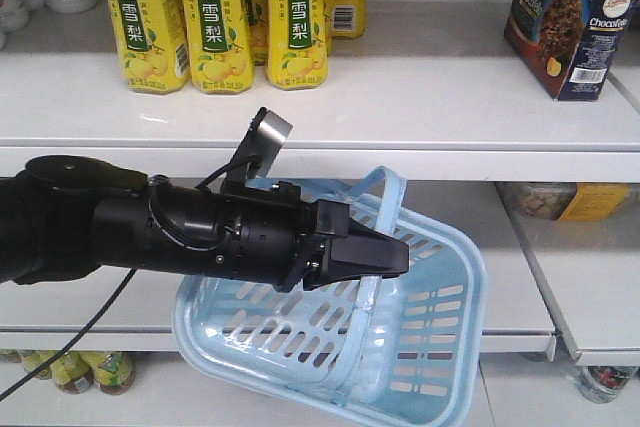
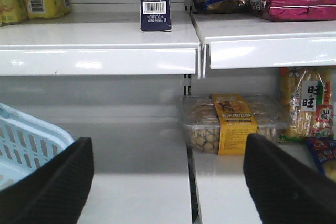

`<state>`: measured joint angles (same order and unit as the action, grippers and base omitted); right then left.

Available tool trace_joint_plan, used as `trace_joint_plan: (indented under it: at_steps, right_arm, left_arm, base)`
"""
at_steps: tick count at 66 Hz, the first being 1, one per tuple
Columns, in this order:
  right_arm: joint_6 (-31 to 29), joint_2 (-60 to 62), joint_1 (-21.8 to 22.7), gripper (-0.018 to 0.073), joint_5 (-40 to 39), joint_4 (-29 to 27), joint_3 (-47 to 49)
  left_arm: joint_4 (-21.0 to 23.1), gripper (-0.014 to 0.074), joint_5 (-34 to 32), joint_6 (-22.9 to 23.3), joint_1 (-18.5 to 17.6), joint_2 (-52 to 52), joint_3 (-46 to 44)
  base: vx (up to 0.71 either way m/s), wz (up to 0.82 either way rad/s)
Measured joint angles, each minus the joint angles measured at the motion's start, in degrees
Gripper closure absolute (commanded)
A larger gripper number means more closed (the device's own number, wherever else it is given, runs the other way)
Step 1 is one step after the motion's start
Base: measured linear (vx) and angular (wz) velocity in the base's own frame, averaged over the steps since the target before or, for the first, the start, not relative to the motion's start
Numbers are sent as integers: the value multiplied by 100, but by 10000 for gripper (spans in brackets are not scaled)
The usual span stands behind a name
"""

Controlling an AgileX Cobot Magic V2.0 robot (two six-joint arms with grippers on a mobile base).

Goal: Left arm holds basket, right arm returns cookies
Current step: 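Open the right gripper and withdraw it from the shelf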

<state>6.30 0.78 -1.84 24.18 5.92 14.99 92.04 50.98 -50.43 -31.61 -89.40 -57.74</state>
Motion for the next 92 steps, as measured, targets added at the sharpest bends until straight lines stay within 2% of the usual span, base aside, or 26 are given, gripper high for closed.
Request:
trace_joint_plan:
  at_steps: [18, 41, 50, 60, 81, 92]
  right_arm:
    - [0, -39, 0, -13, -878, 0, -554]
    - [0, -39, 0, -13, -969, 0, -575]
    - [0, -39, 0, 20, -969, 0, -575]
    - [0, -39, 0, 141, -1012, 0, -575]
    - [0, -39, 0, 575, -1023, 0, -575]
    - [0, -39, 0, 567, -1023, 0, -575]
  left_arm:
    - [0, 603, 0, 0, 0, 0, 0]
    - [0, 603, 0, 0, 0, 0, 0]
    - [0, 603, 0, 0, 0, 0, 0]
    - [0, 603, 0, 0, 0, 0, 0]
    - [0, 603, 0, 0, 0, 0, 0]
    - [0, 603, 0, 0, 0, 0, 0]
  base:
    - [0, 0]
    - [0, 0]
    - [0, 0]
    - [0, 0]
    - [0, 0]
    - [0, 0]
